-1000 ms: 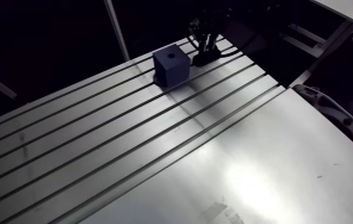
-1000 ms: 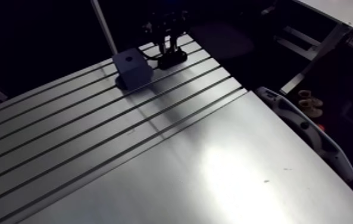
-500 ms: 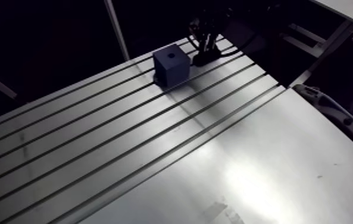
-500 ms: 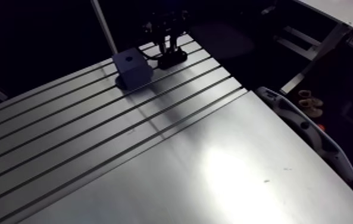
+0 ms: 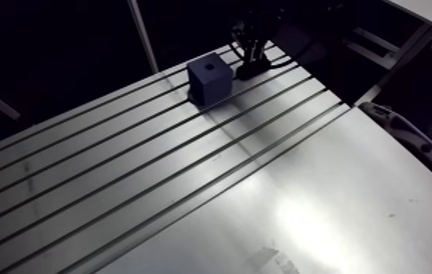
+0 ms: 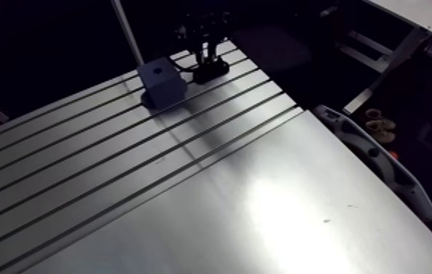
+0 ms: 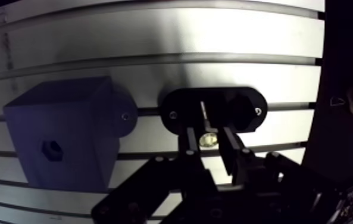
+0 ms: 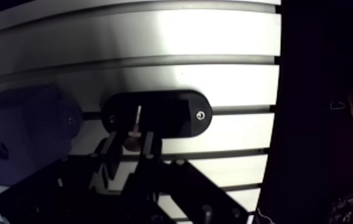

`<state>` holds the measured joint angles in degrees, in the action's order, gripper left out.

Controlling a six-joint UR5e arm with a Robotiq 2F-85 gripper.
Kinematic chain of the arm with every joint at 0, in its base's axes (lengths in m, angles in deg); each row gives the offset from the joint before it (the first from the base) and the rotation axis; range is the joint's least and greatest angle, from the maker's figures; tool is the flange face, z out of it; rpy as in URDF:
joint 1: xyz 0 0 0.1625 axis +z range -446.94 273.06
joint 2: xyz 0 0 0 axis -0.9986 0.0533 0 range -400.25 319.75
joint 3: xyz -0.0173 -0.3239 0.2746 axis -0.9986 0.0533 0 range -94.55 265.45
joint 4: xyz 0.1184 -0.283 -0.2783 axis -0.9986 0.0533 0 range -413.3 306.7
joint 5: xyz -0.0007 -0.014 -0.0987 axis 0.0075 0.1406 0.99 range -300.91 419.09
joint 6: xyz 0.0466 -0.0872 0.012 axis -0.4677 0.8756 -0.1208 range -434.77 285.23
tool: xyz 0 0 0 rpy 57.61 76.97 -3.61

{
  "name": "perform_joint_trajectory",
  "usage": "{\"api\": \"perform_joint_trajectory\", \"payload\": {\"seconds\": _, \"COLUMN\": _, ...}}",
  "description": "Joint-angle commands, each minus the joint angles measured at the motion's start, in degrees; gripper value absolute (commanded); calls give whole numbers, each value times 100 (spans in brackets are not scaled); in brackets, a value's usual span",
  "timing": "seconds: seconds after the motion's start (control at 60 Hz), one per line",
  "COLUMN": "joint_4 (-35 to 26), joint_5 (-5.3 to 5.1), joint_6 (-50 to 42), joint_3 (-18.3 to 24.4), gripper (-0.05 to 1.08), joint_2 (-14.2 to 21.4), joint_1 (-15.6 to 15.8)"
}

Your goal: Pick up the M10 bolt and insert it into the hex recess until seated.

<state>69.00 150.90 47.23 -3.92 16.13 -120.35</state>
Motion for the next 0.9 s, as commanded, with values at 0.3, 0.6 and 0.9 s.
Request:
{"api": "perform_joint_trajectory", "payload": {"seconds": 0.3, "joint_4": 0, "joint_5": 7, "joint_6": 4, "joint_3": 56, "gripper": 66, "joint_2": -27, "joint_1": 9}}
{"api": "perform_joint_trajectory", "payload": {"seconds": 0.6, "joint_4": 0, "joint_5": 16, "joint_6": -4, "joint_3": 81, "gripper": 66, "joint_2": -87, "joint_1": 9}}
{"api": "perform_joint_trajectory", "payload": {"seconds": 0.9, "joint_4": 0, "joint_5": 16, "joint_6": -4, "joint_3": 90, "gripper": 67, "joint_2": -97, "joint_1": 9}}
